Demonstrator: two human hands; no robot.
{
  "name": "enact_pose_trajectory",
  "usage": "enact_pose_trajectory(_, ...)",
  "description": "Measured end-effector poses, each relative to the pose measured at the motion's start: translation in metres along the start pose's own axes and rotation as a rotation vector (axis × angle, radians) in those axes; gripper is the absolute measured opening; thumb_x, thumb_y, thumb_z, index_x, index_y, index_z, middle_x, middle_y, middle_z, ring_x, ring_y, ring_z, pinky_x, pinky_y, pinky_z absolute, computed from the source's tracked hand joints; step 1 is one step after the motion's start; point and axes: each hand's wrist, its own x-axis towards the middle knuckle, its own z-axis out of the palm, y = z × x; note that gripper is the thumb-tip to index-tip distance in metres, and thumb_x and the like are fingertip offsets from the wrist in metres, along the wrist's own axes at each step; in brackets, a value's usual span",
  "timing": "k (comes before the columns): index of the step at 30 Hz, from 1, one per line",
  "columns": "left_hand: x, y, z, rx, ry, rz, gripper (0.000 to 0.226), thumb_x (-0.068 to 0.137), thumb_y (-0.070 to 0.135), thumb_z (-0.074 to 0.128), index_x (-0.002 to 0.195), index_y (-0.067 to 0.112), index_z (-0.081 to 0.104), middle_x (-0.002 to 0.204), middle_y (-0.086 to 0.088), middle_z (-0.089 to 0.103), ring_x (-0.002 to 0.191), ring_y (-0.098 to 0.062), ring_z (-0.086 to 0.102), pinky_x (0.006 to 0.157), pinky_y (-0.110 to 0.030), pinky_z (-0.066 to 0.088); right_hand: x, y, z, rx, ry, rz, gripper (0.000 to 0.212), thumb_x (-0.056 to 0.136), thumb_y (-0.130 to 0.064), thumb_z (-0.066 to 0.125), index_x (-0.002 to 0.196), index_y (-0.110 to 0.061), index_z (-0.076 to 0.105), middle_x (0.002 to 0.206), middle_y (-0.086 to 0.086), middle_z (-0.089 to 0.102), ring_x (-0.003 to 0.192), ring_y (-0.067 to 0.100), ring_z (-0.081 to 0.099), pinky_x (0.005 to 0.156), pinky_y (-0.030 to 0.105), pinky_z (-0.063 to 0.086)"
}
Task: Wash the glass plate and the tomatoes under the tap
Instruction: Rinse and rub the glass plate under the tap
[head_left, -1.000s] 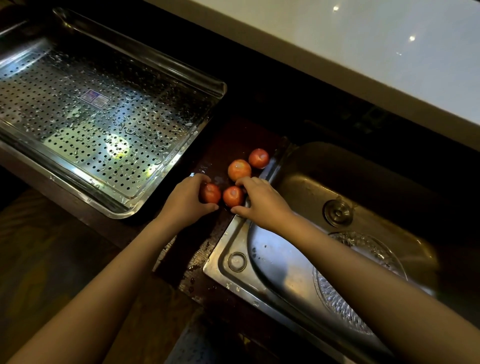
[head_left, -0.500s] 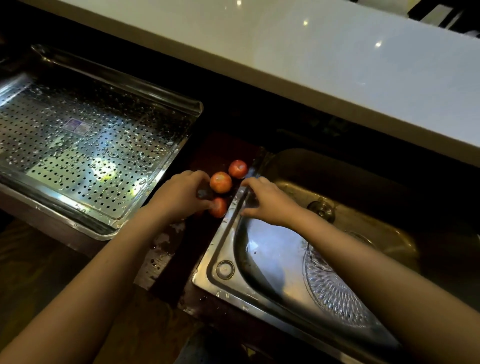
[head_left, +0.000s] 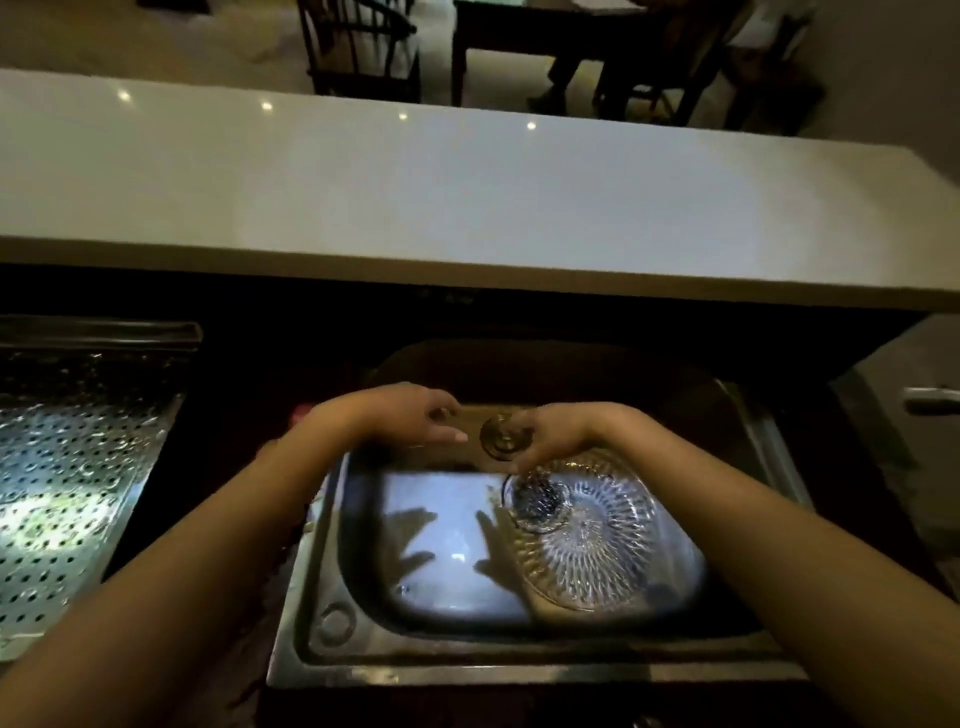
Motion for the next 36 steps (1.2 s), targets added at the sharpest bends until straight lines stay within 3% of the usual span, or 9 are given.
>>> enact_pose_trajectory(3,0.028,0.028,0.009,0.065,-0.059,0.075,0.053,0.088,0.046,0.053,0.135,0.022,0.043,0.135,-0.005,0.052,0.122,-0.022,0.049,0.102,-0.031,0.036,-0.014,0.036,0.010,0.075,0.017,0.080,0.071,0.085,-0.042,0.061,0.144,-0.016,0.030,0.151,0.006,0.032,0.136,0.026,0.034,0.112,0.040,0.029)
enact_pose_trajectory(5,0.047,0.043,0.019,0.102,-0.107,0.129,0.052,0.089,0.045,0.051,0.133,0.018,0.046,0.136,-0.006,0.052,0.123,-0.022,0.048,0.101,-0.028,0.035,-0.021,0.061,0.022,0.184,0.025,0.128,0.065,0.086,-0.039,0.060,0.141,-0.015,0.034,0.148,0.008,0.037,0.129,0.026,0.042,0.104,0.036,0.038)
enact_pose_trajectory(7,0.066,0.053,0.034,0.122,-0.171,0.159,0.051,0.090,0.045,0.050,0.132,0.016,0.048,0.136,-0.006,0.051,0.123,-0.023,0.047,0.101,-0.029,0.035,-0.024,0.087,0.038,0.279,0.042,0.182,0.061,0.089,-0.036,0.058,0.141,-0.014,0.034,0.144,0.010,0.041,0.108,0.020,0.054,0.081,0.024,0.046)
enact_pose_trajectory(9,0.087,0.057,0.052,0.124,-0.222,0.165,0.049,0.091,0.043,0.050,0.130,0.014,0.049,0.135,-0.007,0.051,0.121,-0.023,0.049,0.100,-0.031,0.038,-0.026,0.112,0.057,0.349,0.055,0.257,0.060,0.090,-0.034,0.056,0.142,-0.014,0.033,0.135,0.010,0.047,0.078,0.011,0.051,0.056,0.016,0.040)
enact_pose_trajectory(11,0.107,0.055,0.073,0.108,-0.247,0.124,0.050,0.090,0.042,0.051,0.131,0.014,0.046,0.134,-0.010,0.052,0.116,-0.027,0.053,0.095,-0.036,0.045,-0.026,0.135,0.079,0.397,0.100,0.335,0.057,0.090,-0.032,0.058,0.139,-0.011,0.038,0.117,0.007,0.052,0.065,0.009,0.048,0.047,0.016,0.039)
enact_pose_trajectory(15,0.135,0.052,0.112,0.099,-0.162,0.025,0.063,0.087,0.040,0.056,0.140,0.013,0.033,0.138,-0.015,0.047,0.121,-0.032,0.049,0.091,-0.032,0.042,-0.019,0.165,0.120,0.387,0.211,0.420,0.048,0.088,-0.029,0.060,0.129,-0.008,0.049,0.134,0.015,0.053,0.114,0.027,0.053,0.088,0.028,0.042)
enact_pose_trajectory(20,0.159,0.044,0.151,-0.055,-0.094,-0.100,0.076,0.081,0.029,0.068,0.142,0.013,0.028,0.134,-0.018,0.050,0.116,-0.035,0.053,0.084,-0.029,0.043,-0.003,0.192,0.156,0.464,0.280,0.610,0.054,0.088,-0.029,0.058,0.132,-0.006,0.038,0.136,0.020,0.045,0.121,0.035,0.046,0.098,0.040,0.043)
enact_pose_trajectory(26,0.183,0.034,0.180,-0.145,-0.062,-0.218,0.058,0.081,0.023,0.068,0.128,0.005,0.040,0.114,-0.022,0.060,0.091,-0.036,0.066,0.075,-0.042,0.057,0.018,0.212,0.179,0.489,0.365,0.786,0.052,0.088,-0.031,0.058,0.130,-0.010,0.037,0.140,0.017,0.041,0.126,0.035,0.045,0.098,0.039,0.040)
enact_pose_trajectory(36,0.205,0.025,0.203,-0.133,-0.005,-0.224,0.042,0.084,0.034,0.063,0.112,0.003,0.054,0.109,-0.020,0.064,0.096,-0.032,0.062,0.068,-0.029,0.042,0.040,0.226,0.188,0.586,0.385,0.773,0.056,0.080,-0.028,0.068,0.124,-0.005,0.041,0.133,0.018,0.050,0.119,0.033,0.049,0.085,0.031,0.042)
